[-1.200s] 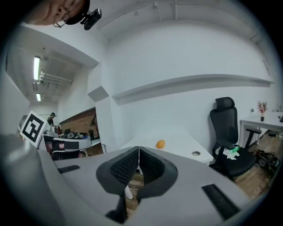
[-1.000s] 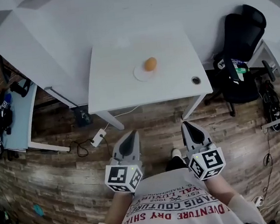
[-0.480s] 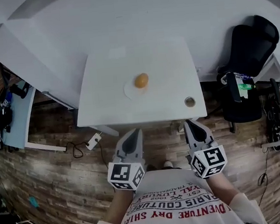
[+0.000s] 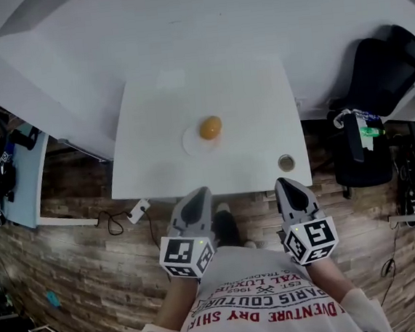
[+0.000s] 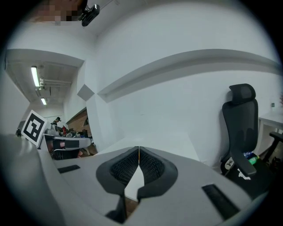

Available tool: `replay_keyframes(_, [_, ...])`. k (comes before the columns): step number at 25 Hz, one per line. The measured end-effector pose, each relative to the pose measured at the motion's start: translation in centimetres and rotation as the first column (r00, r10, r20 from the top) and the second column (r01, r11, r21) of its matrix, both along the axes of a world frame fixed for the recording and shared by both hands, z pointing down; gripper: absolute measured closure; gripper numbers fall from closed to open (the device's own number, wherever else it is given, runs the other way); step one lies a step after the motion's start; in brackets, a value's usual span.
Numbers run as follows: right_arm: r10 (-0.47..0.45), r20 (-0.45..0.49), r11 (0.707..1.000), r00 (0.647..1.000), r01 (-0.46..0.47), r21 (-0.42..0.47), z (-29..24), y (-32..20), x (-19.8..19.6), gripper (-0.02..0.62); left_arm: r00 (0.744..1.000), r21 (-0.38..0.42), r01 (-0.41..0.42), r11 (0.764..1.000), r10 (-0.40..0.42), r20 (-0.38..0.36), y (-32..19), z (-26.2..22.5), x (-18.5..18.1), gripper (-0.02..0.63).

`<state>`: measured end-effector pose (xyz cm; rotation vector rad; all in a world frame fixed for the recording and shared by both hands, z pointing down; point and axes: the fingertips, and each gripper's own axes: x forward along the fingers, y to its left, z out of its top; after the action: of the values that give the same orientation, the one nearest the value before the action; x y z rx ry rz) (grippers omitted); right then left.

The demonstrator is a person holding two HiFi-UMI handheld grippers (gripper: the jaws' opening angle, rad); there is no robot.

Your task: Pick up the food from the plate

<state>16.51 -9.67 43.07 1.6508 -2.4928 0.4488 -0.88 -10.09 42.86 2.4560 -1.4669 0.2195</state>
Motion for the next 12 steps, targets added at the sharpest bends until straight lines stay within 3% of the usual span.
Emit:
replay_keyframes(9, [0.069, -0.029, 0.997, 0.997, -0.069, -0.017, -0.3, -9.6, -1.9, 0.581, 0.997, -0.013, -0.080, 0.997, 0.080, -0.022, -11.0, 0.2, -1.7, 0.600])
replay_keyframes(12, [0.083, -0.038, 0.996, 0.996, -0.084, -0.019, -0.4, -12.7, -3.2, 0.581, 0.995, -0.013, -0.101, 0.995, 0.101, 0.005, -14.2, 0.2, -3.0, 0.600])
